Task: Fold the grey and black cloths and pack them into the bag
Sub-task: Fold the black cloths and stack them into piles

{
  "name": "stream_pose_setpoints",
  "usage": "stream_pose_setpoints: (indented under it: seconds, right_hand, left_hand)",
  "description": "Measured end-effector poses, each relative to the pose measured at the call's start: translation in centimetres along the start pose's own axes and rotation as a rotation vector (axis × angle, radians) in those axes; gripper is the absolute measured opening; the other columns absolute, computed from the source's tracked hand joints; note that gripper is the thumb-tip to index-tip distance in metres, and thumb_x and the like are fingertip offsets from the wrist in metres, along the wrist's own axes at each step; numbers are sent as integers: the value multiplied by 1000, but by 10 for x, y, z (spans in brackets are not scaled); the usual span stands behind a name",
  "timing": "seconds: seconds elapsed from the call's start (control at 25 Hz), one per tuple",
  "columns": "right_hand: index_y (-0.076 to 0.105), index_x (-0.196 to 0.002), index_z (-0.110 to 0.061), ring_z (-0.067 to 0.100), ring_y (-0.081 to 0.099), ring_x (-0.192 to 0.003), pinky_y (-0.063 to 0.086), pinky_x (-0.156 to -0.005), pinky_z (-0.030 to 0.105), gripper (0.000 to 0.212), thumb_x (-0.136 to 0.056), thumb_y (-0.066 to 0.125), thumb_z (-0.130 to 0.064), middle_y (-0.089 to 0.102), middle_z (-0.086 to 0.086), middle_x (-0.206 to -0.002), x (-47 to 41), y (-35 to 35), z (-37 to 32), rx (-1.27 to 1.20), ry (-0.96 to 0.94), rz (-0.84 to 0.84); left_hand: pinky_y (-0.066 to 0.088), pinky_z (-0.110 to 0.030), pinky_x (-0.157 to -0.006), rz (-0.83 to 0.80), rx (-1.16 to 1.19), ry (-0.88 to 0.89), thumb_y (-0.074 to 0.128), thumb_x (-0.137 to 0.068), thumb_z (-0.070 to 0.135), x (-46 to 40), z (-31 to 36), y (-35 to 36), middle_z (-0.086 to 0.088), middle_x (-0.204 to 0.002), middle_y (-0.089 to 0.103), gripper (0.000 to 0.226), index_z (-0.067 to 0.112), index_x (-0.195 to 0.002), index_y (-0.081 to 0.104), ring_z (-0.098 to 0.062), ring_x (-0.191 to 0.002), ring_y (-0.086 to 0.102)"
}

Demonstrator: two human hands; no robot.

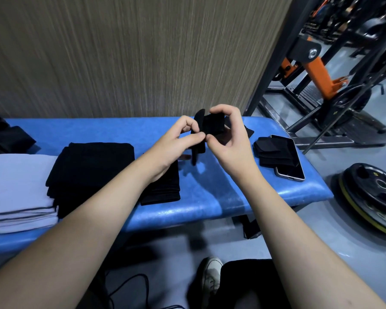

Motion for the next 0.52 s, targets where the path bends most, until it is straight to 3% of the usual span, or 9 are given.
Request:
stream_pose_setpoints:
  seconds: [0.12, 0.2, 0.32, 0.52]
  right_hand:
    - [56, -115, -12, 25, 54, -112, 51, -85, 26, 44, -76, 61, 10, 49, 6, -118, 1, 0, 1, 76, -38, 1]
    - [57, -115, -8, 22, 54, -112, 48, -88, 24, 44, -75, 63, 9, 50, 5, -117, 1, 0, 2, 142, -62, 0]
    - [57, -115, -4, 18, 53, -111, 46, -93, 23, 43, -74, 63, 10, 50, 7, -117, 1, -4, 4, 251, -122, 15]
    - [51, -120, -11, 13, 53, -102, 53, -80, 34, 40, -82, 62, -5, 42, -2, -125, 0, -9, 9, 586, -134, -104]
  left_hand:
    - [45, -24, -73, 55, 24, 52, 56, -99, 27, -2, 3, 1, 7, -88, 56, 10, 18, -100, 60, -16, -86, 58]
    - [52, -29, -81, 204, -70, 106, 61, -95, 19, -4, -1, -4, 15, -93, 64, 5, 22, -96, 65, -15, -90, 61]
    - [53, -34, -87, 360, -146, 133, 66, -87, 5, -6, -2, -13, 19, -93, 66, 21, 25, -92, 66, -8, -87, 62]
    - [54, -37, -92, 492, -299, 161, 69, -82, 2, -3, 4, -23, 30, -91, 65, 31, 30, -94, 67, -3, -96, 62]
Point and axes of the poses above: each hand's wrist, its own x-axis away from the middle knuckle, its own y-axis out of the palm, z = x × y, the point moved 1 cm from there along -x, towards the middle knuckle
